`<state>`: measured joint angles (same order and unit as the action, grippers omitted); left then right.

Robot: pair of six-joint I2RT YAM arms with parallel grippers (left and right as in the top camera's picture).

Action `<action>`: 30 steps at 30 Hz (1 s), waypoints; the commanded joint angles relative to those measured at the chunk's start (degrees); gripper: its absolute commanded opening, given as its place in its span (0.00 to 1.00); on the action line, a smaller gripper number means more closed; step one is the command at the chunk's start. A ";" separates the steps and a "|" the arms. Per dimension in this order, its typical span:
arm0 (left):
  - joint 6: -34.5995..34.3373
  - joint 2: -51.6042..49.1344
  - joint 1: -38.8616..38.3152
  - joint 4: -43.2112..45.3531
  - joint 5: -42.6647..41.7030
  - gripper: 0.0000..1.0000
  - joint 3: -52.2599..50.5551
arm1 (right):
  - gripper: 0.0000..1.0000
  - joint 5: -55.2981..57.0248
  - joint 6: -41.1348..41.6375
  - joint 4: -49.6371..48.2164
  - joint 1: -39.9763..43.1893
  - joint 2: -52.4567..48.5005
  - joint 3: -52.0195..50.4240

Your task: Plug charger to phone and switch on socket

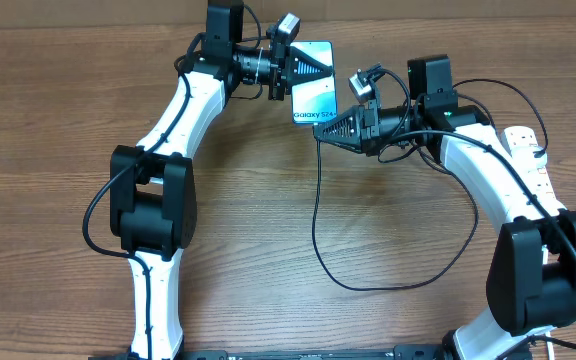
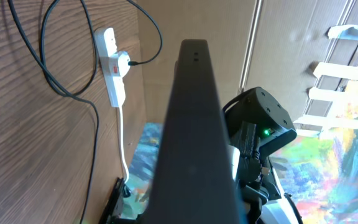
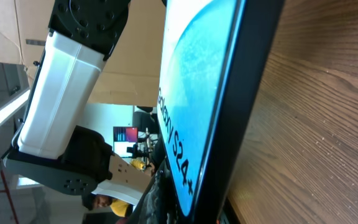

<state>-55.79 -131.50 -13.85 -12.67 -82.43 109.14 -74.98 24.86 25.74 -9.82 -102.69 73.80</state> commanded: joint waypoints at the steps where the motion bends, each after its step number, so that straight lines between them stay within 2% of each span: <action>1: 1.38 1.44 -4.39 -0.66 -8.26 0.04 0.46 | 0.04 0.96 -2.84 -1.90 0.57 0.37 1.42; 29: 3.10 1.44 -6.16 -3.89 -8.26 0.04 0.46 | 0.04 1.38 0.63 -6.16 1.16 0.37 1.44; 30: 3.08 1.44 -6.16 -3.89 -8.26 0.04 0.46 | 0.20 1.38 0.63 -6.14 1.25 0.37 1.44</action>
<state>-55.72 -131.50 -14.04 -15.53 -82.24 109.56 -76.75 26.44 22.74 -9.61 -102.69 73.03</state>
